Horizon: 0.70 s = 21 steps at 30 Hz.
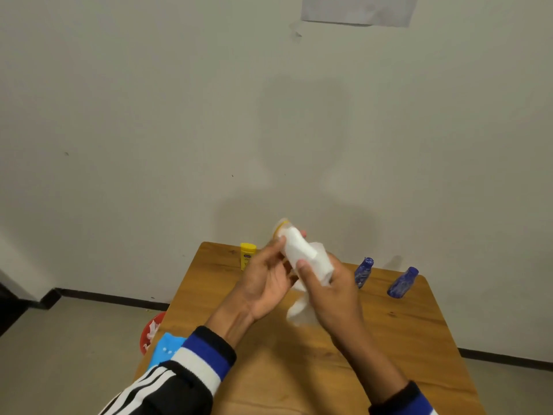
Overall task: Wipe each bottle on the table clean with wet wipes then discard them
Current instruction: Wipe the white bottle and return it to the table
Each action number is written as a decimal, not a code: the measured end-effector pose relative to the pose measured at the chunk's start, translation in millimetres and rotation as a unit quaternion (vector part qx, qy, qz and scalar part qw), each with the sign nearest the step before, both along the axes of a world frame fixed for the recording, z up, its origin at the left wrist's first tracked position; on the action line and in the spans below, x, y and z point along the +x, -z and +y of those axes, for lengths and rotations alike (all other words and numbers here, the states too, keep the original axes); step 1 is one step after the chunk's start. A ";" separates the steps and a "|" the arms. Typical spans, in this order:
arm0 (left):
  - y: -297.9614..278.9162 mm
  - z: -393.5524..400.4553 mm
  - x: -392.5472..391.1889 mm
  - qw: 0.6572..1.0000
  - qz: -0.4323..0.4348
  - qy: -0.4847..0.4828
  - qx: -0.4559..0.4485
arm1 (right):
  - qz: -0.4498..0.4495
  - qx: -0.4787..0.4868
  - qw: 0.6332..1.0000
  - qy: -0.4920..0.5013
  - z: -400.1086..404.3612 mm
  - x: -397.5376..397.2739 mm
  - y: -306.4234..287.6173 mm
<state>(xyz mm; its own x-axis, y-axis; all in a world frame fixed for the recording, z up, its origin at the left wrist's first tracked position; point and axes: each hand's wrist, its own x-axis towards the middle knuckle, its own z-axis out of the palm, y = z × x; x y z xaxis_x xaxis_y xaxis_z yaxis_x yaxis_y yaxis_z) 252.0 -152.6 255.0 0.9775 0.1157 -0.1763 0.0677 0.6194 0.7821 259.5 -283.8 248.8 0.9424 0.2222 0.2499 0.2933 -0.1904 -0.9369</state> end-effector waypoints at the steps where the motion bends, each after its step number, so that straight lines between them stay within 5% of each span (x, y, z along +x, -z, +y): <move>1: 1.5 -1.6 -1.2 1.000 -0.005 0.013 -0.007 | 0.051 0.050 0.997 0.011 -2.9 2.4 0.1; 6: 10.8 2.4 -2.1 0.996 -0.022 0.002 0.084 | 0.147 0.114 0.982 0.030 -13.5 0.7 15.9; 13: 17.9 6.2 -2.2 0.992 -0.048 -0.022 0.115 | 0.085 -0.032 0.995 0.036 -33.3 13.8 20.4; 17: 26.4 -0.6 4.3 0.980 -0.044 -0.006 0.194 | -0.037 -0.059 0.995 0.066 -32.9 32.0 5.7; 21: 25.7 -12.0 13.1 0.952 -0.078 -0.009 0.296 | -0.183 -0.177 0.966 -0.050 3.9 29.3 -4.4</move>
<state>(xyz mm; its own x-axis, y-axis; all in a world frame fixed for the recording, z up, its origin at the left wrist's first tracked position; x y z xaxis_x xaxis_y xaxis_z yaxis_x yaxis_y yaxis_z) 265.1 -164.6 229.3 0.9832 0.1677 0.0718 -0.0839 0.0661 0.9943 288.8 -279.9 253.2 0.7748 0.4397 0.4543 0.6262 -0.4344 -0.6475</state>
